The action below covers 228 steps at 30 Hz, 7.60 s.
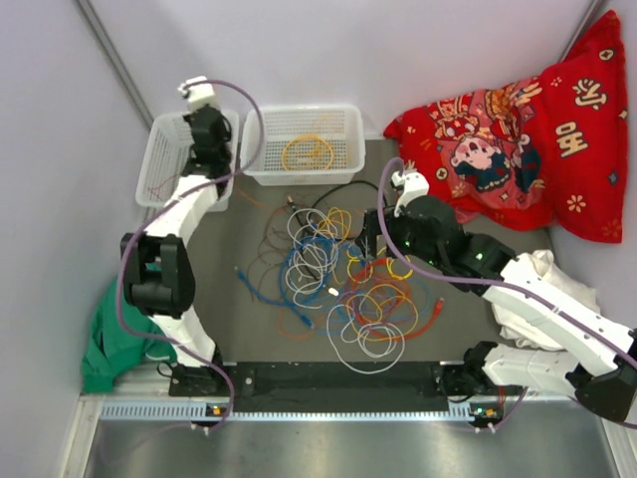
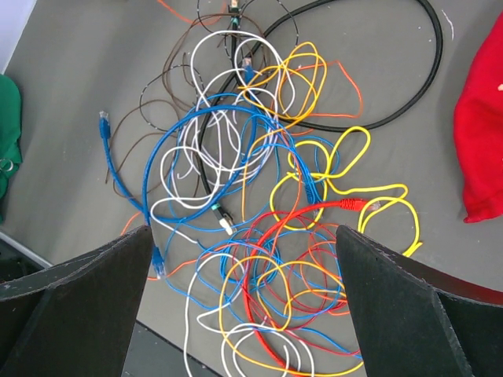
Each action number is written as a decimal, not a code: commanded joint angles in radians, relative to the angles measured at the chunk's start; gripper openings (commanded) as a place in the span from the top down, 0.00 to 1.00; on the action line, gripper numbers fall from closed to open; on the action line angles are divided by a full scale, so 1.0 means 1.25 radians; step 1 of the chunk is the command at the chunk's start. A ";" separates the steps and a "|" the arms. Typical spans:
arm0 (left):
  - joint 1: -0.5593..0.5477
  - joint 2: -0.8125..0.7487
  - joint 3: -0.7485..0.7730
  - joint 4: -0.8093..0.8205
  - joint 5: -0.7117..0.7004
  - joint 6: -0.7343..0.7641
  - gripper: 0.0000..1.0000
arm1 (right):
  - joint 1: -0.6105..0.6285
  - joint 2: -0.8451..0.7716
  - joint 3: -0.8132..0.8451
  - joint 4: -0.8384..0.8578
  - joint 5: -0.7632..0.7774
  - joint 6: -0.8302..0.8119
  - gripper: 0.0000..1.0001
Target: Untangle the cables
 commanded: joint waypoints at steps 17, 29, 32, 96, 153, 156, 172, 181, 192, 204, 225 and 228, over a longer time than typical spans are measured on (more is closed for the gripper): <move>-0.138 -0.022 0.243 0.457 -0.276 0.568 1.00 | -0.007 -0.044 -0.014 0.046 -0.029 0.032 0.01; -0.109 0.095 0.249 0.488 -0.391 0.648 1.00 | -0.007 -0.046 -0.021 0.024 -0.010 0.017 0.01; -0.117 0.094 0.224 0.546 -0.490 0.667 1.00 | -0.007 -0.041 -0.029 0.032 -0.015 0.021 0.01; 0.054 0.257 0.399 -0.611 -0.135 -0.466 0.87 | -0.007 -0.034 -0.086 0.066 -0.045 0.048 0.01; -0.470 -0.790 -0.541 -0.241 0.260 -0.385 0.01 | 0.022 -0.068 0.276 0.020 -0.068 -0.018 1.00; -0.470 -0.842 -0.589 -0.103 0.299 -0.352 0.01 | 0.022 -0.076 0.282 0.006 -0.069 -0.001 1.00; -0.471 -0.708 -0.672 0.491 0.609 -0.330 0.01 | 0.023 -0.011 0.317 -0.013 -0.094 0.052 1.00; -0.518 -0.562 -0.618 0.603 0.701 -0.333 0.01 | 0.026 0.008 0.336 -0.019 -0.149 0.068 1.00; -0.562 -0.424 -0.588 0.647 0.703 -0.306 0.10 | 0.038 0.011 0.354 -0.038 -0.188 0.076 1.00; -0.561 -0.412 -0.513 0.554 0.596 -0.241 1.00 | 0.043 -0.020 0.316 -0.031 -0.180 0.079 0.74; -0.206 -0.249 0.130 -0.130 -0.037 0.050 1.00 | 0.042 -0.129 0.186 -0.040 0.062 -0.012 0.01; -0.183 -0.185 0.184 -0.066 -0.111 0.147 1.00 | 0.042 -0.106 0.172 -0.026 0.060 -0.018 0.01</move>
